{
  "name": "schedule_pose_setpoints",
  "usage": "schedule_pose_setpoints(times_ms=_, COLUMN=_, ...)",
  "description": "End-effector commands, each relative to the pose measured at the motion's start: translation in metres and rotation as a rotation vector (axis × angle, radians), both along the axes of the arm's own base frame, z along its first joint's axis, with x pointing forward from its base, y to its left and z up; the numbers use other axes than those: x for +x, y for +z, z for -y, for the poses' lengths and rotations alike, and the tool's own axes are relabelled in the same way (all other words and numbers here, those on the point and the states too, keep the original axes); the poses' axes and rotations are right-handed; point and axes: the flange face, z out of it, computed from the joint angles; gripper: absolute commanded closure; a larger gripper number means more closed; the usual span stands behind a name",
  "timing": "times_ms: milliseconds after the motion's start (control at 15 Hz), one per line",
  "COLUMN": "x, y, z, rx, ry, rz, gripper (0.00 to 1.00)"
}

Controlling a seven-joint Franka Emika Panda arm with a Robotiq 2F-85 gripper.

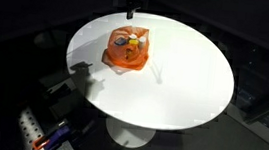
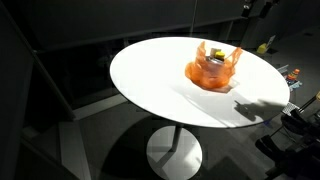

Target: Remove the blue container from the plastic bag and put it on the table.

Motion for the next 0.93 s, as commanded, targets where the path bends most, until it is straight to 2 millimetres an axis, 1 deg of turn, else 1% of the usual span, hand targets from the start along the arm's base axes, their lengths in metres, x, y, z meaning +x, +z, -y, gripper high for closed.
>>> schedule_pose_setpoints(times_ms=0, x=0.000, y=-0.001, z=0.000, rx=0.000, ry=0.000, rz=-0.004, gripper=0.00)
schedule_pose_setpoints(times_ms=200, x=0.000, y=0.000, z=0.000, rx=0.000, ry=0.000, rz=-0.003, gripper=0.00)
schedule_pose_setpoints(times_ms=267, x=0.003, y=-0.004, z=-0.001, rx=-0.004, ry=0.010, rz=0.002, gripper=0.00)
schedule_pose_setpoints(times_ms=600, x=0.024, y=-0.032, z=-0.008, rx=-0.013, ry=0.056, rz=0.039, gripper=0.00)
schedule_pose_setpoints(times_ms=867, x=0.037, y=-0.060, z=-0.026, rx=0.002, ry=0.098, rz=0.040, gripper=0.00)
